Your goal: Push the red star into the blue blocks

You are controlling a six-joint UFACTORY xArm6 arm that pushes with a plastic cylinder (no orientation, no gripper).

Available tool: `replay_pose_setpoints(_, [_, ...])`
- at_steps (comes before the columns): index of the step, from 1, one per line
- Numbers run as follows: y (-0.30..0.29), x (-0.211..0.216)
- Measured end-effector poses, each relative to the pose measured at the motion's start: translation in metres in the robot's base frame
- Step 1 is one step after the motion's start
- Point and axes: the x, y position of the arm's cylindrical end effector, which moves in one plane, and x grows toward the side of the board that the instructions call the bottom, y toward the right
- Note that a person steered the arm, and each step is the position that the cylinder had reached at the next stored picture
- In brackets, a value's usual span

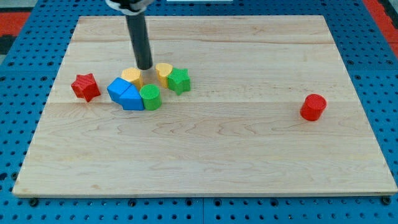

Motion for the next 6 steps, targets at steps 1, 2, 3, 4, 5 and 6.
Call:
replay_pose_setpoints(1, [-0.016, 0.028])
replay_pose_setpoints(2, [-0.102, 0.029])
replay_pose_setpoints(3, [-0.160, 0.031])
replay_pose_setpoints(4, [-0.176, 0.055])
replay_pose_setpoints(5, [-0.119, 0.064])
replay_pose_setpoints(6, [-0.028, 0.059])
